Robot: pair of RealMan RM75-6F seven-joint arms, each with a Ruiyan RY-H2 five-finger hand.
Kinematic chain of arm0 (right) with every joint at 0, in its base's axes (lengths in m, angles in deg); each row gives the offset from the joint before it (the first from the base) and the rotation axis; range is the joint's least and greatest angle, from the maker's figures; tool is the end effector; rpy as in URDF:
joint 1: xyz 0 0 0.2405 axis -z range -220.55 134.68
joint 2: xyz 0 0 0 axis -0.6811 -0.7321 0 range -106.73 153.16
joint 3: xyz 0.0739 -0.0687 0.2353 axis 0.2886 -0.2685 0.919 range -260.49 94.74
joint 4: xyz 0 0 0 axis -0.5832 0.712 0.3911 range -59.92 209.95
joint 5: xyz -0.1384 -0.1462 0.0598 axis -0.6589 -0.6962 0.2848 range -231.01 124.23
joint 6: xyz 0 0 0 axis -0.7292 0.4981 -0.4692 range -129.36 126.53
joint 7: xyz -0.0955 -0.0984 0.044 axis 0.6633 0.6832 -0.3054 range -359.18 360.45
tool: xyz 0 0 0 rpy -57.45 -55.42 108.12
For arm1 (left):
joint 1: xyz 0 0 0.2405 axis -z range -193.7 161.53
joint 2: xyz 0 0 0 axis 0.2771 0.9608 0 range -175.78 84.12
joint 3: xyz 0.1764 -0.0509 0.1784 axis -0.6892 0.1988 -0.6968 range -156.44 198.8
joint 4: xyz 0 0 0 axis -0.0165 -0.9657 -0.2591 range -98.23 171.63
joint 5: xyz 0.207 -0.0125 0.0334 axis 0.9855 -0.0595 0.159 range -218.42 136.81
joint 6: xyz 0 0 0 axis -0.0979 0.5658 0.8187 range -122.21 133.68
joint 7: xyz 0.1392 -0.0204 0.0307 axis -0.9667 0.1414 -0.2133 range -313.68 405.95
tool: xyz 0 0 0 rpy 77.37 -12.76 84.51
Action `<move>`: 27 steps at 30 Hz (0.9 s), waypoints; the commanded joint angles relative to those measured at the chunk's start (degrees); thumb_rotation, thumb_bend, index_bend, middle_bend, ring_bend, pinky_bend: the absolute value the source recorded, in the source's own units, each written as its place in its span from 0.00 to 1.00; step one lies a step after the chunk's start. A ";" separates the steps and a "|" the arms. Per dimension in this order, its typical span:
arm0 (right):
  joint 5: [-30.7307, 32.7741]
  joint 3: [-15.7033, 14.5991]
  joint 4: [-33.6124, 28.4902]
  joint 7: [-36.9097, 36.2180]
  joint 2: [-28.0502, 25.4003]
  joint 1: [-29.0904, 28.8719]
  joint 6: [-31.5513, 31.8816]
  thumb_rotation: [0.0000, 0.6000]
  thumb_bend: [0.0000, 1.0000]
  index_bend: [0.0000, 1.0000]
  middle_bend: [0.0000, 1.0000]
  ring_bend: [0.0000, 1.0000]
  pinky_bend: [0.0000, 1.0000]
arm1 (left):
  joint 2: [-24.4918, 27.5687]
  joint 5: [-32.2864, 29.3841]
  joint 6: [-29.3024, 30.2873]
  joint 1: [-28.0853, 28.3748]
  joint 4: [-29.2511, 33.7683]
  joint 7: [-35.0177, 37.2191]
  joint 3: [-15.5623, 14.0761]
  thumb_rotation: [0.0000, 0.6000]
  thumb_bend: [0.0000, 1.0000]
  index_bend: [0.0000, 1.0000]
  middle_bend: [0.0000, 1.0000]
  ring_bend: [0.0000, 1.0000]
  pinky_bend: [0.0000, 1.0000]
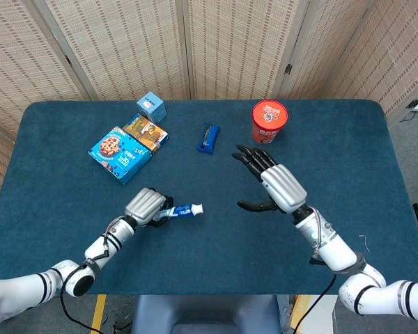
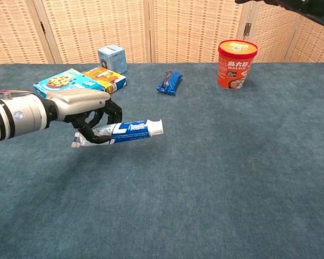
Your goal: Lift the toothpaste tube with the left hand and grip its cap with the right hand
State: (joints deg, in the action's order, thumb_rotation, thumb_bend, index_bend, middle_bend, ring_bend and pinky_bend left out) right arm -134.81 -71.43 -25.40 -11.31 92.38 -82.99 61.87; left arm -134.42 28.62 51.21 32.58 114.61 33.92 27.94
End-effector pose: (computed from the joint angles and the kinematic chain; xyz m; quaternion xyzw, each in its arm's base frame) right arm -0.1121 -0.3280 0.0935 0.6784 -0.4031 0.5426 0.2878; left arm -0.1421 0.3589 -0.0339 -0.8083 -0.3418 -0.3257 0.3518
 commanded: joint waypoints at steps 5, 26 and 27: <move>-0.05 -0.12 0.00 -0.12 -0.64 0.77 0.16 0.08 0.00 0.00 0.00 0.00 0.00 | 1.09 -7.81 1.93 -0.78 3.47 -5.03 1.70 1.00 0.33 0.00 0.06 0.00 0.17; 1.86 -7.18 -1.19 14.50 -6.70 13.48 9.05 0.85 0.00 0.00 0.00 0.00 0.00 | 14.45 -3.42 30.24 -20.17 14.12 -0.24 -0.21 1.00 0.44 0.24 0.36 0.25 0.21; 1.75 -7.64 -1.22 14.76 -6.69 14.66 10.24 0.85 0.00 0.00 0.00 0.00 0.00 | 14.68 -2.98 31.66 -21.34 14.39 -0.58 -0.70 1.00 0.44 0.25 0.36 0.25 0.21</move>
State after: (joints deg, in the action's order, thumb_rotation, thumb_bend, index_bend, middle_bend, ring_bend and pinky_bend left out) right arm -133.03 -78.10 -26.43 2.54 86.04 -70.02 70.42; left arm -120.73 24.34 80.55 13.22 128.31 33.28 28.37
